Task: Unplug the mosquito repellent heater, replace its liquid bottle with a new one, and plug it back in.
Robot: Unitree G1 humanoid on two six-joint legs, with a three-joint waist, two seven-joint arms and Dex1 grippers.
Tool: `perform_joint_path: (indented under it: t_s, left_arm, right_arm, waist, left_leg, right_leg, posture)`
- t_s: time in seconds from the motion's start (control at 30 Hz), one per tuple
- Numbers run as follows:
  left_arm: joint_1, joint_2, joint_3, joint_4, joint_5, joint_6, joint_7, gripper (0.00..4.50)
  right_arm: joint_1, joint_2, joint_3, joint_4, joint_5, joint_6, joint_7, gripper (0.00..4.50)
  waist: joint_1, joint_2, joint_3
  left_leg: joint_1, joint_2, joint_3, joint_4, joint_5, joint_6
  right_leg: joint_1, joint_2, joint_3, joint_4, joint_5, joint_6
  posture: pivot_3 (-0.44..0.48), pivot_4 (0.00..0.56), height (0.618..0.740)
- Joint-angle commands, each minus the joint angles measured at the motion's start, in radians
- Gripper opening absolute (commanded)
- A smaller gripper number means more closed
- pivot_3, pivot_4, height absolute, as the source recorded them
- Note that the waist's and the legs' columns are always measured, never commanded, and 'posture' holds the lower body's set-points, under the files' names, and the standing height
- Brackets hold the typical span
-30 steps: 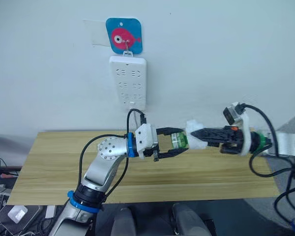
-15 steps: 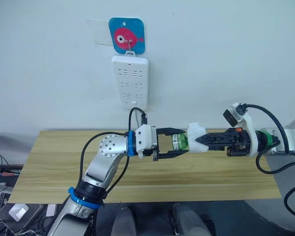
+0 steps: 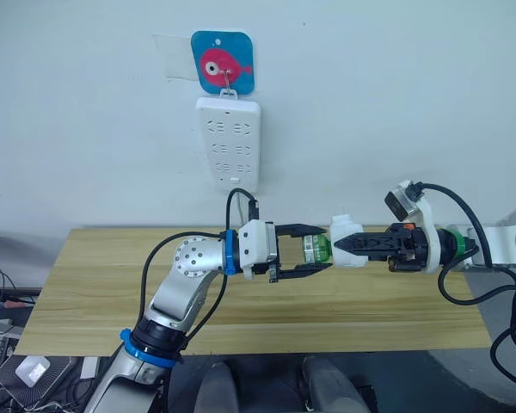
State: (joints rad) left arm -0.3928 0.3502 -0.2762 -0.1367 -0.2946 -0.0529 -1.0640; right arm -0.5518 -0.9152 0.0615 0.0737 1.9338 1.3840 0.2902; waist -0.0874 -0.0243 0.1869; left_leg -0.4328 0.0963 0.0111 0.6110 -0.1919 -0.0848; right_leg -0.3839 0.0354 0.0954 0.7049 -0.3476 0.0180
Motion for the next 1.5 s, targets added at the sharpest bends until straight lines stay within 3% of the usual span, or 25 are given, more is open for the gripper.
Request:
perform_joint_path:
  t_s: [0.03, 0.1, 0.17, 0.27, 0.33, 0.4, 0.63, 0.67, 0.83, 0.93, 1.03, 1.1, 1.17, 1.27, 1.37, 1.5]
  left_arm:
    - [0.020, -0.001, -0.016, -0.041, -0.029, 0.046, -0.001, 2.31]
    - [0.023, 0.013, -0.001, -0.089, -0.129, 0.244, 0.023, 2.31]
    - [0.004, 0.067, 0.027, -0.142, -0.365, 0.645, 0.063, 2.31]
    - [-0.039, 0.129, 0.076, -0.160, -0.644, 1.037, 0.113, 2.31]
    - [-0.126, 0.096, 0.186, 0.046, -0.924, 1.332, 0.230, 2.31]
    - [-0.192, 0.063, 0.252, 0.215, -1.075, 1.500, 0.313, 2.31]
    - [-0.225, 0.003, 0.297, 0.280, -1.153, 1.618, 0.431, 2.31]
    - [-0.231, -0.003, 0.308, 0.287, -1.171, 1.624, 0.439, 3.02]
    - [-0.233, 0.023, 0.346, 0.272, -1.128, 1.596, 0.441, 4.45]
    - [-0.222, 0.104, 0.341, 0.200, -1.015, 1.490, 0.353, 4.45]
    - [-0.188, 0.260, 0.261, 0.014, -0.862, 1.314, 0.119, 4.45]
    - [-0.094, 0.415, 0.142, -0.186, -0.639, 1.036, -0.094, 4.45]
    - [0.004, 0.461, 0.083, -0.297, -0.440, 0.730, -0.196, 4.45]
    - [0.080, 0.325, 0.095, -0.282, -0.217, 0.308, -0.118, 4.45]
    - [0.098, 0.200, 0.117, -0.112, 0.132, -0.332, 0.021, 4.45]
    - [0.081, 0.143, 0.127, 0.067, 0.318, -0.746, 0.135, 4.45]
  right_arm:
    - [-0.028, -0.001, -0.027, -0.040, 0.038, -0.007, 0.030, 3.09]
    - [-0.032, -0.007, -0.029, -0.055, 0.019, -0.001, 0.039, 3.09]
    - [-0.035, -0.013, -0.032, -0.060, 0.021, 0.009, 0.055, 3.09]
    - [-0.041, -0.016, -0.031, -0.057, 0.028, 0.018, 0.070, 3.09]
    - [-0.043, -0.019, -0.030, -0.074, 0.006, 0.036, 0.103, 3.09]
    - [-0.046, -0.019, -0.027, -0.082, -0.012, 0.046, 0.126, 3.09]
    - [-0.053, -0.013, -0.023, -0.074, -0.042, 0.040, 0.147, 3.09]
    - [-0.053, -0.014, -0.023, -0.072, -0.040, 0.038, 0.148, 3.09]
    - [-0.047, -0.019, -0.027, -0.058, -0.046, 0.037, 0.159, 3.09]
    - [-0.051, -0.015, -0.030, -0.030, -0.051, 0.034, 0.160, 3.09]
    - [-0.052, -0.015, -0.042, 0.010, -0.078, 0.032, 0.162, 3.09]
    - [-0.058, -0.013, -0.048, 0.045, -0.085, 0.039, 0.168, 3.09]
    - [-0.065, -0.005, -0.050, 0.065, -0.092, 0.045, 0.170, 3.09]
    - [-0.072, 0.011, -0.053, 0.081, -0.094, 0.053, 0.165, 3.09]
    - [-0.080, 0.023, -0.057, 0.099, -0.077, 0.055, 0.152, 3.09]
    - [-0.079, 0.022, -0.059, 0.090, -0.065, 0.062, 0.148, 3.09]
  waist:
    - [0.000, 0.000, 0.000]
    - [0.000, 0.000, 0.000]
    - [-0.001, 0.000, 0.000]
    - [-0.002, 0.000, 0.000]
    - [-0.001, 0.000, 0.001]
    - [-0.001, 0.000, 0.002]
    - [0.001, -0.001, 0.002]
    - [0.001, -0.001, 0.002]
    - [0.001, -0.001, 0.002]
    - [-0.001, -0.001, 0.002]
    - [-0.001, -0.001, 0.003]
    - [-0.001, -0.001, 0.003]
    - [0.001, 0.002, 0.003]
    - [0.020, 0.003, 0.003]
    - [0.045, 0.002, 0.004]
    - [0.054, 0.002, 0.004]
  left_leg:
    - [0.000, 0.000, 0.000, 0.000, 0.000, 0.000]
    - [0.000, 0.000, 0.000, 0.000, 0.000, 0.000]
    - [0.000, 0.000, 0.000, 0.000, 0.000, 0.000]
    - [0.000, 0.000, -0.004, 0.000, 0.000, 0.001]
    - [0.000, 0.000, -0.006, 0.001, 0.000, 0.001]
    - [0.000, -0.001, -0.007, 0.003, -0.001, 0.001]
    - [0.000, 0.000, -0.007, 0.003, 0.000, 0.000]
    - [0.000, 0.000, -0.007, 0.003, 0.000, -0.001]
    - [0.000, 0.000, -0.007, 0.003, 0.001, -0.001]
    - [0.000, 0.000, -0.007, 0.003, 0.001, -0.001]
    - [0.000, 0.000, -0.006, 0.003, 0.001, -0.001]
    - [0.000, 0.000, -0.005, 0.001, 0.001, -0.002]
    - [0.001, 0.000, -0.003, -0.001, 0.000, -0.002]
    - [0.000, 0.001, 0.001, -0.001, -0.001, -0.003]
    - [0.000, 0.001, 0.000, 0.001, -0.002, -0.003]
    - [0.001, 0.000, 0.002, 0.003, -0.006, 0.005]
  right_leg:
    - [0.000, 0.000, 0.000, 0.000, 0.000, 0.000]
    - [0.000, 0.000, 0.000, 0.000, 0.000, 0.000]
    - [0.000, 0.000, 0.000, 0.000, 0.000, 0.000]
    - [0.000, 0.000, -0.003, 0.001, 0.000, 0.000]
    - [0.000, 0.001, -0.004, 0.001, -0.002, 0.004]
    - [0.000, 0.001, -0.008, 0.003, -0.003, 0.005]
    - [0.002, 0.001, -0.008, 0.000, 0.000, 0.001]
    - [0.002, 0.001, -0.008, 0.000, 0.000, 0.001]
    - [0.003, 0.001, -0.007, 0.000, 0.000, 0.001]
    - [0.003, 0.001, -0.006, 0.000, 0.000, 0.001]
    - [0.003, 0.001, -0.005, 0.000, 0.000, 0.000]
    - [0.003, 0.001, -0.005, -0.002, 0.000, 0.000]
    - [0.004, 0.000, -0.005, -0.007, 0.000, 0.000]
    - [0.005, -0.002, -0.004, -0.011, 0.000, 0.000]
    - [0.006, -0.002, -0.004, -0.011, 0.000, 0.000]
    - [0.007, -0.002, -0.001, -0.011, 0.000, 0.000]
  posture:
    - [-0.115, 0.193, 0.740]
    - [-0.115, 0.193, 0.740]
    - [-0.113, 0.194, 0.740]
    - [-0.112, 0.194, 0.740]
    - [-0.111, 0.198, 0.740]
    - [-0.111, 0.200, 0.740]
    - [-0.117, 0.203, 0.740]
    - [-0.124, 0.199, 0.740]
    - [-0.118, 0.195, 0.740]
    - [-0.119, 0.195, 0.740]
    - [-0.108, 0.192, 0.740]
    - [-0.095, 0.190, 0.740]
    - [-0.089, 0.191, 0.740]
    - [-0.086, 0.191, 0.740]
    - [-0.088, 0.197, 0.740]
    - [-0.095, 0.202, 0.740]
